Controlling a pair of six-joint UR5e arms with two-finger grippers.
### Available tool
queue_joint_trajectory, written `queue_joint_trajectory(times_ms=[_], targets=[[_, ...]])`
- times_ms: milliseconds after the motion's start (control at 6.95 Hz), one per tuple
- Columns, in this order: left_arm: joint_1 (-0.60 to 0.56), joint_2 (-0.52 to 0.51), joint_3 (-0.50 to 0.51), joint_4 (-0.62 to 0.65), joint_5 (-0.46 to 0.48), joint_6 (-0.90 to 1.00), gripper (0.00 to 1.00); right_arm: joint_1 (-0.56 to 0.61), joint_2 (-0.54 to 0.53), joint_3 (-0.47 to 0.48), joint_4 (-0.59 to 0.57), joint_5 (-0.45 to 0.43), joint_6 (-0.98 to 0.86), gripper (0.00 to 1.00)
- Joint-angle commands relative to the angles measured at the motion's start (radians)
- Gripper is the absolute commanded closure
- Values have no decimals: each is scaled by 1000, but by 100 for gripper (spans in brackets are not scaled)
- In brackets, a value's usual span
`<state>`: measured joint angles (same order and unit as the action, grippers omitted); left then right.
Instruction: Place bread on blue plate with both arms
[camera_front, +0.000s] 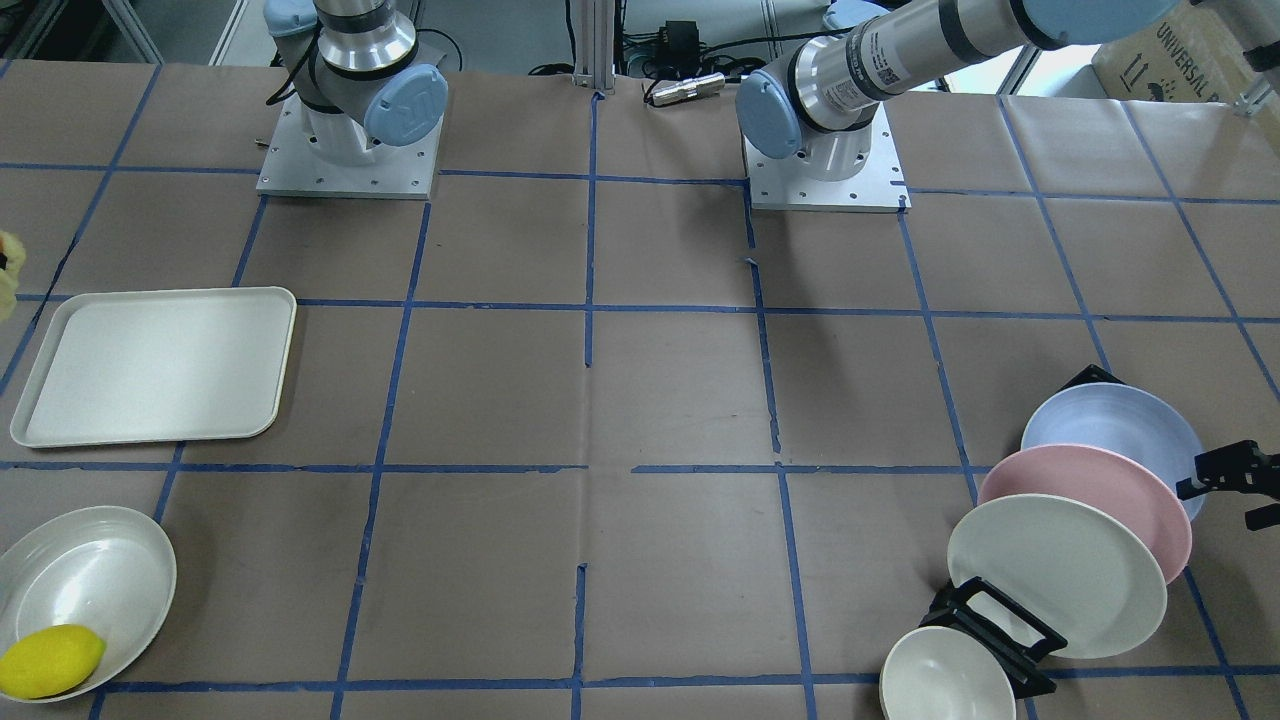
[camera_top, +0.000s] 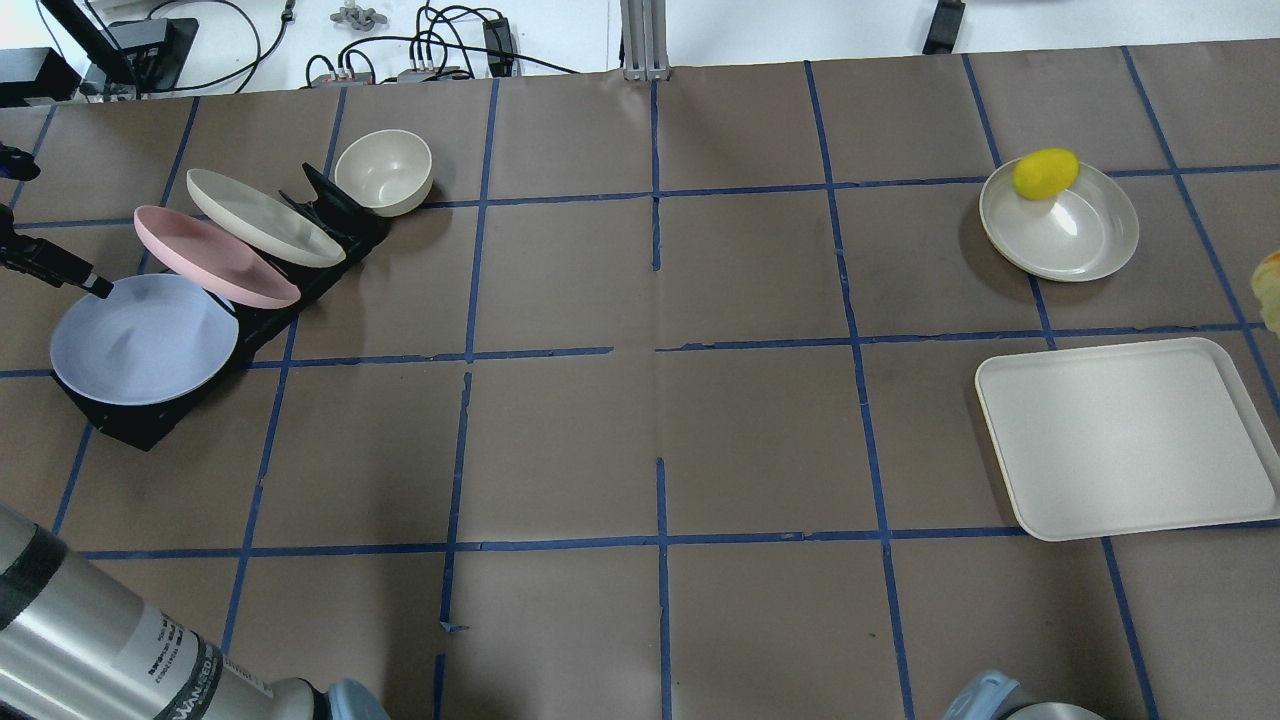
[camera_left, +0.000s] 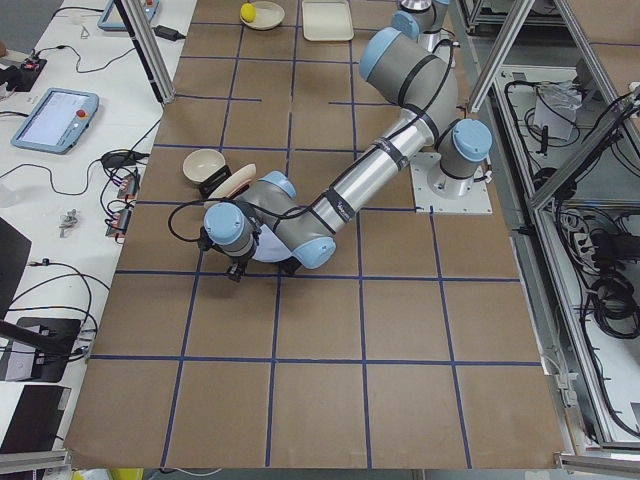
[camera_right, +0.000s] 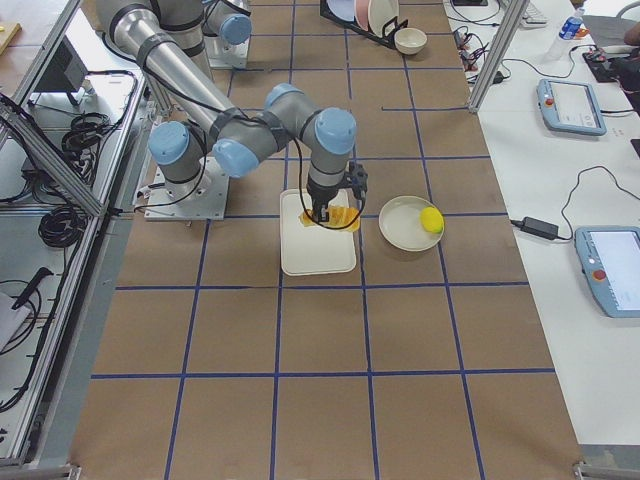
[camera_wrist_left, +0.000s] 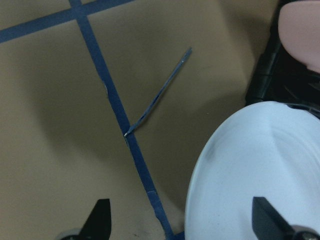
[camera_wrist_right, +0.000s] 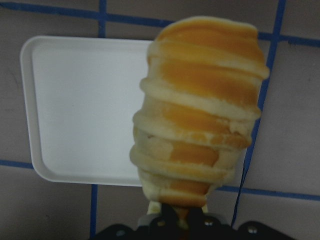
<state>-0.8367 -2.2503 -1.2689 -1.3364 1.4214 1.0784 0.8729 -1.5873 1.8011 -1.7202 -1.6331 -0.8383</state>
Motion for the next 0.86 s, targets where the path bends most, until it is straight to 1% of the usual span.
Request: queue_joint_trajectory(times_ms=[0,144,288,432,575,719], targets=[[5,-5,-13,-13,-1,-2,13,238,-106,-29,39,-10,179,92],[7,-5,-17,-44,2,-3,23,336,-123,-34,66,-11,315,92],[7,-5,-15,-68,7,-5,41,419,-135,-45,80,-5,415,92],[5,-5,-15,-72,11,-5,60,499,-140,-61,123,4,488,92],[5,-5,-10,-79,11,-5,76,588,-138,-83,149,45,578,93],[7,-5,6,-110,11,-5,82,648,-138,-88,154,50,660,94]])
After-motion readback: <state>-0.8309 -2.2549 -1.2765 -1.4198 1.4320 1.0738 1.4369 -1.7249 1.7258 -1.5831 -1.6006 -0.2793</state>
